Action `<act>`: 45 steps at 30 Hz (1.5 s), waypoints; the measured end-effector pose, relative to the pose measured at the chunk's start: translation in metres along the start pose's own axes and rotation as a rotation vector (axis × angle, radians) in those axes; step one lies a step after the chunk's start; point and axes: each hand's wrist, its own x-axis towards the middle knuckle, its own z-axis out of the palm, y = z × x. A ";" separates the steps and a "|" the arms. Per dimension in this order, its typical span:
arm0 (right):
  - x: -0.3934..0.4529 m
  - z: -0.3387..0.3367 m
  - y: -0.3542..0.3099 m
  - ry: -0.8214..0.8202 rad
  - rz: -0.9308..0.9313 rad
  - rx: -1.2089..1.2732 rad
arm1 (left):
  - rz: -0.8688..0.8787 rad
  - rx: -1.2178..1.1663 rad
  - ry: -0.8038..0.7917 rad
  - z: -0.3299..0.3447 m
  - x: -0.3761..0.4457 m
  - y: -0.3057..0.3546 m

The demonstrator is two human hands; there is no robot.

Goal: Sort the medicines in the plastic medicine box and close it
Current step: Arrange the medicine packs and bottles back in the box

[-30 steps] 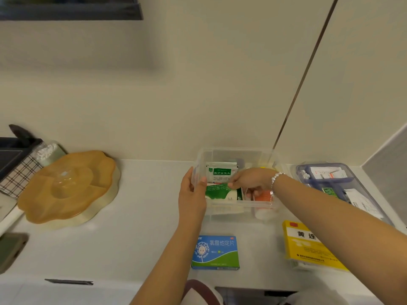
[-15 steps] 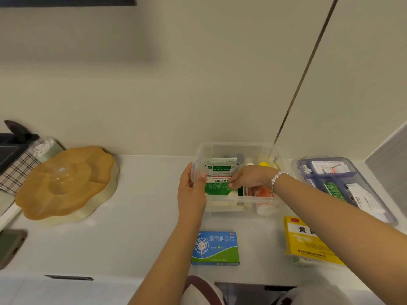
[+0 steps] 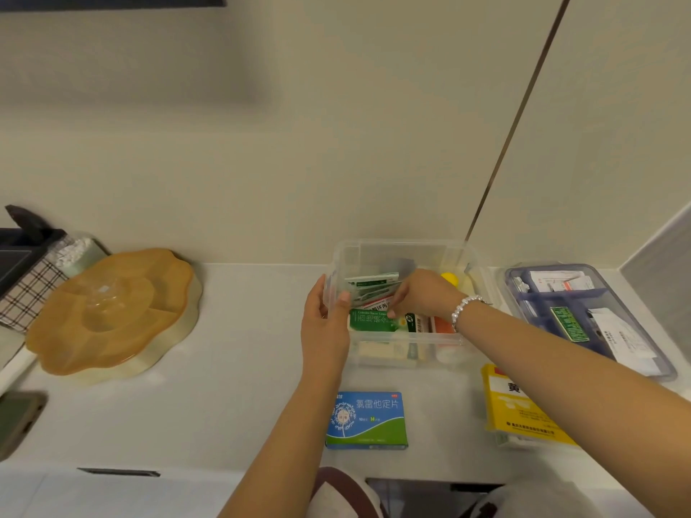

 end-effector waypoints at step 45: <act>-0.002 0.004 -0.007 -0.184 -0.210 -0.269 | -0.001 0.024 0.001 0.000 -0.002 0.003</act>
